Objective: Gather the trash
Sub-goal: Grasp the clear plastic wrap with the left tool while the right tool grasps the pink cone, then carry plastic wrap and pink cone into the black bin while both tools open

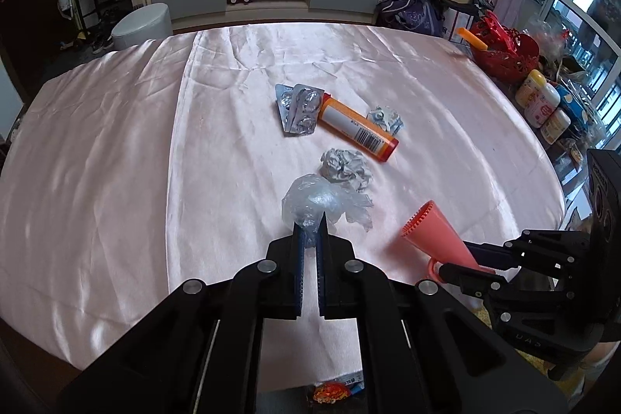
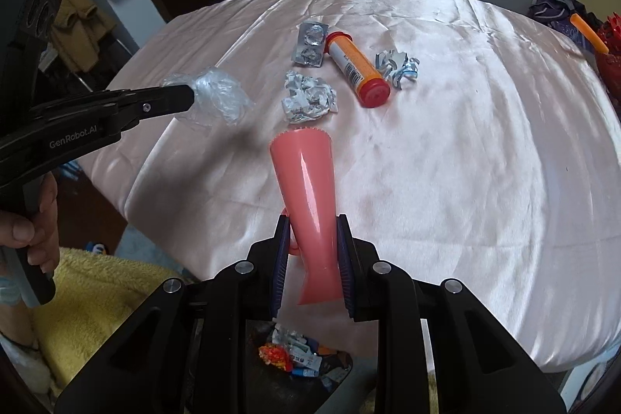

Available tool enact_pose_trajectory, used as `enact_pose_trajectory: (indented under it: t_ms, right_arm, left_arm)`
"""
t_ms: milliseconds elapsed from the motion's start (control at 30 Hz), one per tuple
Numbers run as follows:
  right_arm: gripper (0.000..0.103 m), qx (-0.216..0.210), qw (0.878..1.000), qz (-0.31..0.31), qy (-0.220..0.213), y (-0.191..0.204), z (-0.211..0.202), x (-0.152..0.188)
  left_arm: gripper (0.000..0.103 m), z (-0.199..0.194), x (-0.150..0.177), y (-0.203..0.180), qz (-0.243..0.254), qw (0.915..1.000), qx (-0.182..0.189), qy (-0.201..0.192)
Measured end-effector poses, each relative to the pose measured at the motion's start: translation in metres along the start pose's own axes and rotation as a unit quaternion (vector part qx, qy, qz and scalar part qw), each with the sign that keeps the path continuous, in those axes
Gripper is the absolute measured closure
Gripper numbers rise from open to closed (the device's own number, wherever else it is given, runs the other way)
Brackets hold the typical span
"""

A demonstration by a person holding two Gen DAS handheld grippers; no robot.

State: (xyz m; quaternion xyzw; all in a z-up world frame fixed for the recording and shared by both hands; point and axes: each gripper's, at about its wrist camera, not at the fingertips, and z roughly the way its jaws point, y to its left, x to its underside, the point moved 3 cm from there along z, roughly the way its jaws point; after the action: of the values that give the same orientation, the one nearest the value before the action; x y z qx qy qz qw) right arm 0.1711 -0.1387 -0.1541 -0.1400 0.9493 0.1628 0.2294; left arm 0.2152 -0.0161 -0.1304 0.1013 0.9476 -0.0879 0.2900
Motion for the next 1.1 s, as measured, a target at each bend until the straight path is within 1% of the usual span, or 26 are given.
enact_pose_trajectory:
  t_ms: [133,267,367,500,767,900,1100]
  right_arm:
    - [0.078,-0.003,1.0,0.001,-0.003,0.01,-0.013,0.018]
    - [0.078,-0.008,1.0,0.008,-0.001,0.019,-0.02,0.037]
    - [0.078,-0.01,1.0,0.009,0.003,0.026,-0.024,0.054]
    - [0.078,-0.014,1.0,0.016,0.01,0.031,-0.024,0.076]
    - [0.078,-0.018,0.998,0.04,0.04,0.031,-0.006,0.124]
    - [0.078,-0.019,0.997,0.055,0.055,0.028,0.005,0.144]
    - [0.078,-0.014,0.994,0.081,0.07,0.024,0.02,0.163]
  left_arm:
    - [0.099,-0.025,0.024,-0.004,0.002,0.9999,0.0,-0.01]
    - [0.099,-0.041,0.053,-0.012,0.006,0.9999,0.003,-0.01]
    - [0.099,-0.047,0.077,-0.017,0.009,0.9999,0.006,-0.005]
    - [0.099,-0.05,0.108,-0.02,0.0,0.9998,0.017,0.005]
    - [0.099,-0.037,0.168,-0.025,-0.021,0.9985,0.037,0.035]
    - [0.099,-0.022,0.198,-0.028,-0.026,0.9968,0.045,0.061]
    - [0.099,0.0,0.237,-0.033,-0.029,0.9927,0.053,0.105]
